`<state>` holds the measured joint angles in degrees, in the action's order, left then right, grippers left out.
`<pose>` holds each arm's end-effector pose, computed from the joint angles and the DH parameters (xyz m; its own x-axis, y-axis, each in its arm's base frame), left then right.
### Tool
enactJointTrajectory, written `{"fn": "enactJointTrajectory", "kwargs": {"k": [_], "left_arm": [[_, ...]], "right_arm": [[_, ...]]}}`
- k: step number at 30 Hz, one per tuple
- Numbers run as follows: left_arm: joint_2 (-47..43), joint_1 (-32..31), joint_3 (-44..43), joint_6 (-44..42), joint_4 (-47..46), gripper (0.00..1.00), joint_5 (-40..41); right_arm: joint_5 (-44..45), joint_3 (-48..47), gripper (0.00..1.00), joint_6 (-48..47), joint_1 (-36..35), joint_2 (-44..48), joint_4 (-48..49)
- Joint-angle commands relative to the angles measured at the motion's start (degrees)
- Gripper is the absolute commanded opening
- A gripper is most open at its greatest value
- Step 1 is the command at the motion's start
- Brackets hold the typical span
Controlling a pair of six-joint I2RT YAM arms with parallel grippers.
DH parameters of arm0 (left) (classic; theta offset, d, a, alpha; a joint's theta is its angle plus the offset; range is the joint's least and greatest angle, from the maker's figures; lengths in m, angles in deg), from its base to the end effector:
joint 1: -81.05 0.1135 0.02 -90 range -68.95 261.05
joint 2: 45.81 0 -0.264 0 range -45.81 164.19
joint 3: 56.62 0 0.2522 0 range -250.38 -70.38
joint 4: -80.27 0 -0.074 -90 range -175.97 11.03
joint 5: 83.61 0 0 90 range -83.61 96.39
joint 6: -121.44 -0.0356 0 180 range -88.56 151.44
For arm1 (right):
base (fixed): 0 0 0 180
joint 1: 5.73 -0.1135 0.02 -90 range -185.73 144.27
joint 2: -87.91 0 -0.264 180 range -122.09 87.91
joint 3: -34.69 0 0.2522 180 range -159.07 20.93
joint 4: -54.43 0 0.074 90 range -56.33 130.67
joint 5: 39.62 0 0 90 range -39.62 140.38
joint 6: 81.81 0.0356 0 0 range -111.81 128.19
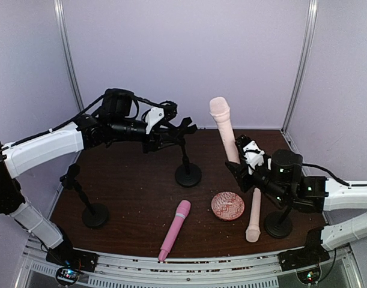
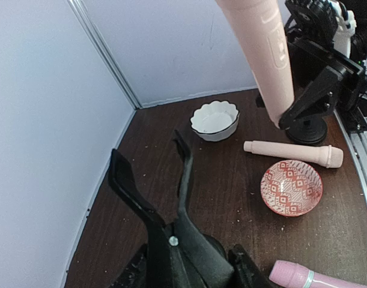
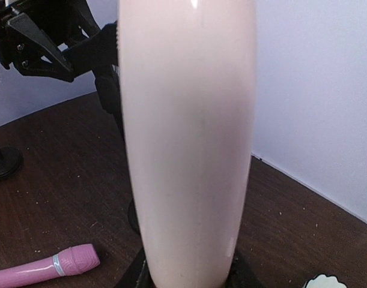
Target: Attach the microphones to the stand
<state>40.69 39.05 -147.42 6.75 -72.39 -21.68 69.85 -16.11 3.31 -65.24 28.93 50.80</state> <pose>0.2507 -0.2482 0.3547 0.1168 0.3908 -0.9130 0.9503 0.2231 0.2171 0.1314 0.1998 0.2818 -0.0484 -0.2403 -0.9695 -0.6534 0.7418 -0.1512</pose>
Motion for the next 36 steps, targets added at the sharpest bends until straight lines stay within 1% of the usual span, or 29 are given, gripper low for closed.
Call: {"fn": "enactJointTrajectory", "kwargs": {"k": [1,5,10,15,21,32,36], "left_arm": [[-1.88,2.97,0.88,-2.14,-2.13,0.00,-15.41],[-4.17,3.96,1.92,-3.44,-1.98,0.00,-19.15],[-6.75,4.66,4.50,-4.29,-4.70,0.00,-20.86],[-7.53,5.17,5.30,-4.19,-6.03,0.00,-21.81],[-6.56,5.45,5.27,-2.41,-7.58,0.00,-22.77],[-5.77,5.70,5.50,-1.04,-9.34,0.00,-23.47],[-5.60,5.79,5.49,-0.61,-9.75,0.00,-23.72]], "right_arm": [[-4.98,-5.94,0.00,-5.67,1.64,-4.73,5.56],[-9.22,-7.39,0.00,-11.62,2.33,-8.86,10.85],[-9.06,-12.65,0.00,-16.59,2.75,-14.72,10.19],[-12.45,-16.17,0.00,-16.94,3.33,-18.15,9.07],[-16.05,-16.18,0.00,-17.77,3.29,-19.17,9.08],[-16.12,-23.30,0.00,-18.54,3.31,-23.95,-0.36],[-18.06,-24.97,0.00,-18.13,3.30,-25.96,-1.79]]}}
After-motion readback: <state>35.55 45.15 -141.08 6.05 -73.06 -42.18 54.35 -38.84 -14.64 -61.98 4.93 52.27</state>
